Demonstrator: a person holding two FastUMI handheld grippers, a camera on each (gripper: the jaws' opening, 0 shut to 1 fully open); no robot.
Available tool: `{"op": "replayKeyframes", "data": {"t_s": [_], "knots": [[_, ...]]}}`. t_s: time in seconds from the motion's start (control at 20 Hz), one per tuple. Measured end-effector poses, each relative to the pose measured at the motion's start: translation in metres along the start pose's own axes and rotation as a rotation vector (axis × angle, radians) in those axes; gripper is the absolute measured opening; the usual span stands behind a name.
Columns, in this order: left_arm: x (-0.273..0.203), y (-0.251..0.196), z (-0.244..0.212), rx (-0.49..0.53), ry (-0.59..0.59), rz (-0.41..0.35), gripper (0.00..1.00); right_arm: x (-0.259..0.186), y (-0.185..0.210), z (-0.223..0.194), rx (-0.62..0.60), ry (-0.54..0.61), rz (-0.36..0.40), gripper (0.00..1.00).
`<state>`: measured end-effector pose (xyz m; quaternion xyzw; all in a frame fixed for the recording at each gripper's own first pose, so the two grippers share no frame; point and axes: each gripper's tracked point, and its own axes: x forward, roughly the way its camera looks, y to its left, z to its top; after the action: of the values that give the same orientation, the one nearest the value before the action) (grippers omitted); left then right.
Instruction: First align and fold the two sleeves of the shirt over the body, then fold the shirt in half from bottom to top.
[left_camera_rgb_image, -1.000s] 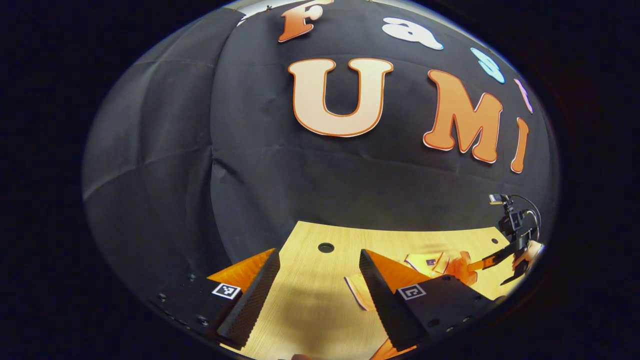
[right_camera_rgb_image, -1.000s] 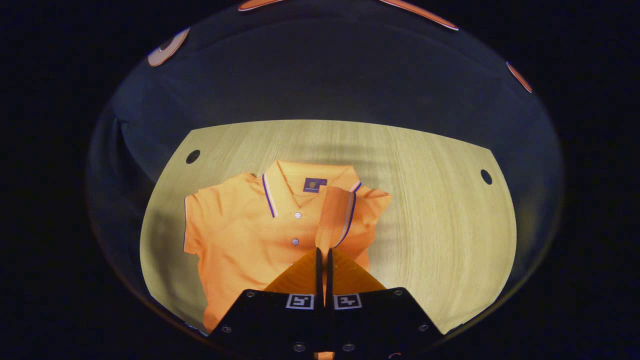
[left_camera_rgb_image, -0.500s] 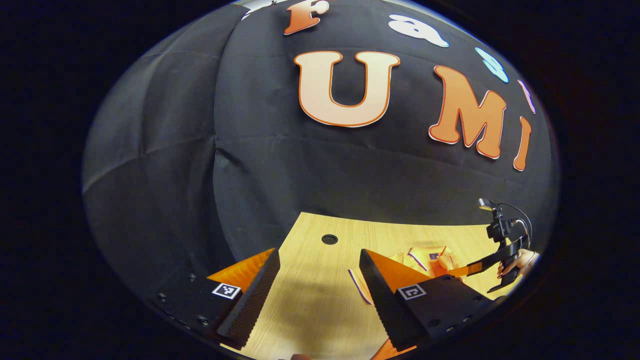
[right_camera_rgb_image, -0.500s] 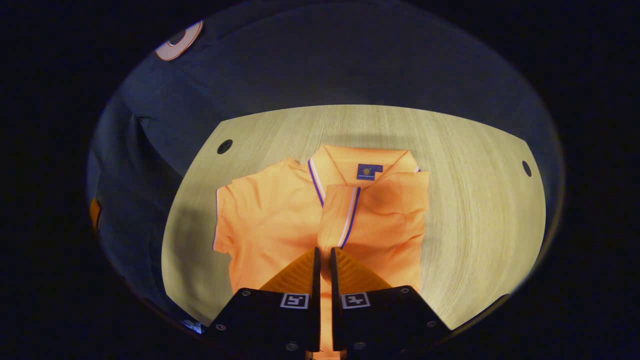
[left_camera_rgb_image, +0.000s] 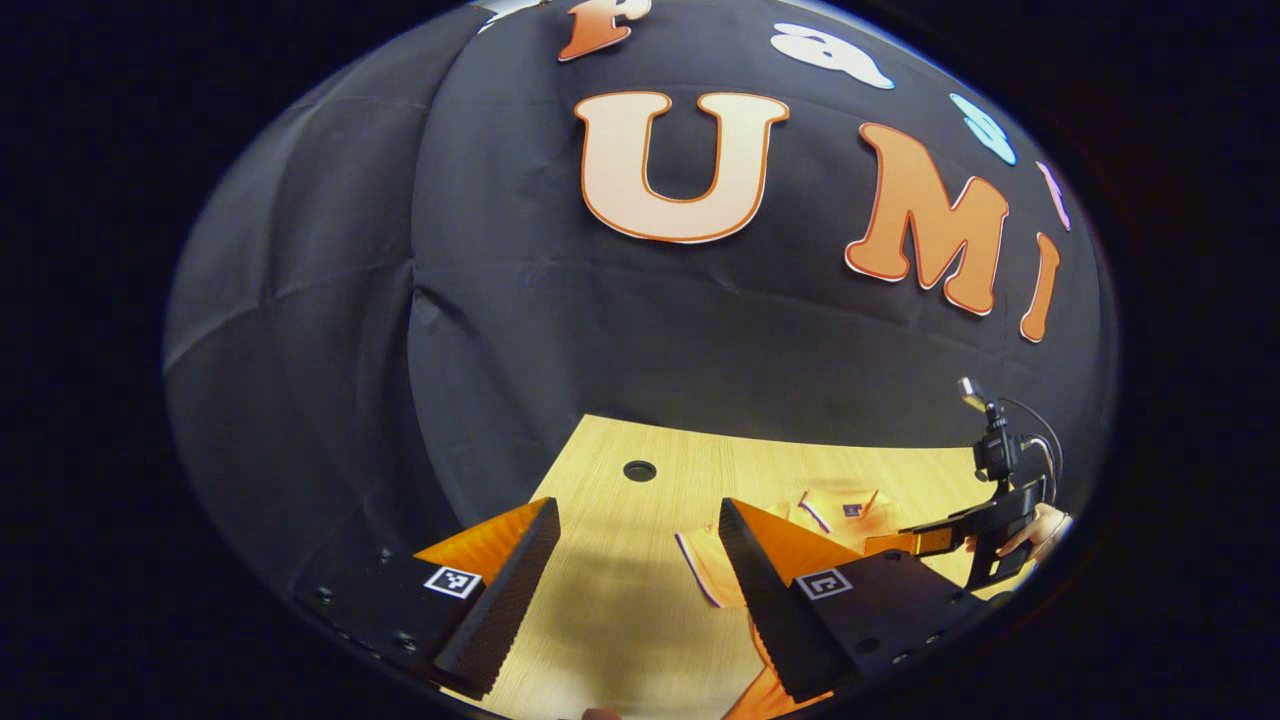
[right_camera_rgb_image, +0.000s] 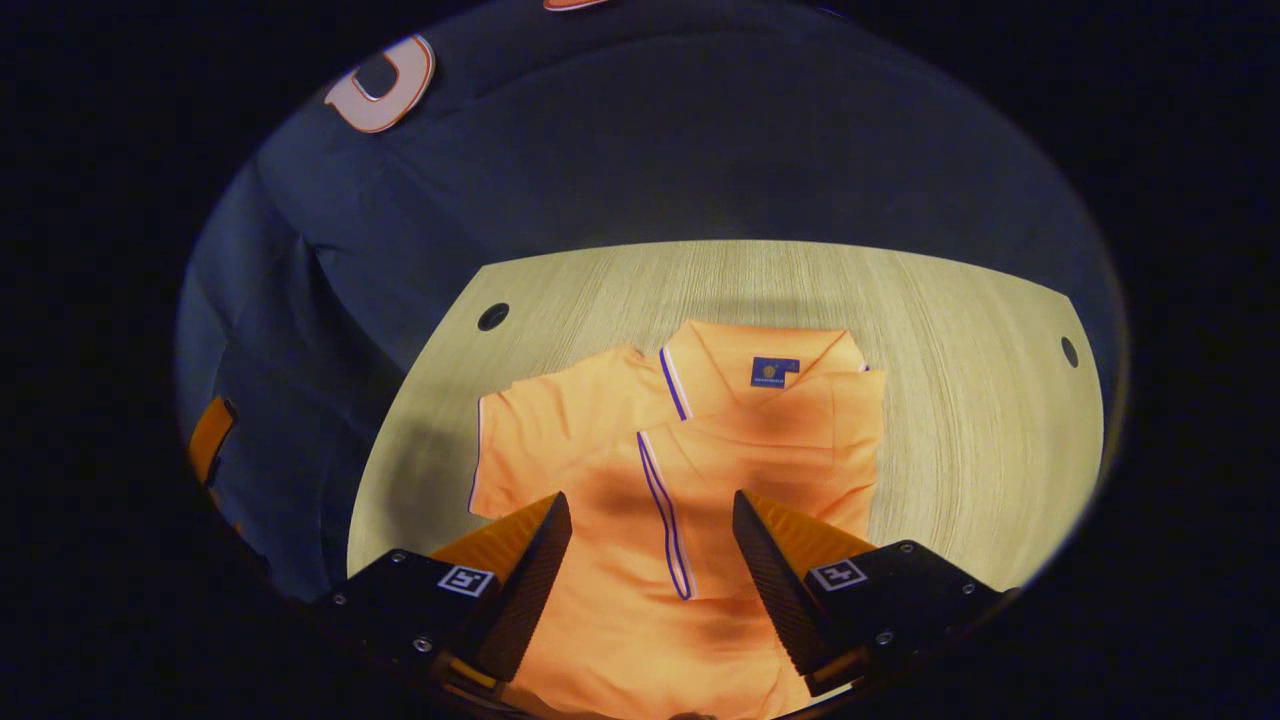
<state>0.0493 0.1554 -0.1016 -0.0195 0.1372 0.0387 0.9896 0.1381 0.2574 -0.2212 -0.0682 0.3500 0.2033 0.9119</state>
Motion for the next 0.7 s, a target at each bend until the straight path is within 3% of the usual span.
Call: {"op": "replayKeyframes", "data": {"t_s": [0.3,0.7], "knots": [[0.021,-0.023,-0.013,0.0,0.052,-0.035,0.98,-0.043,-0.019,0.034,-0.032,-0.125,-0.051,0.99],[0.088,-0.058,-0.06,-0.066,0.243,-0.075,0.98,-0.104,-0.055,0.068,-0.036,-0.266,-0.104,0.99]]}}
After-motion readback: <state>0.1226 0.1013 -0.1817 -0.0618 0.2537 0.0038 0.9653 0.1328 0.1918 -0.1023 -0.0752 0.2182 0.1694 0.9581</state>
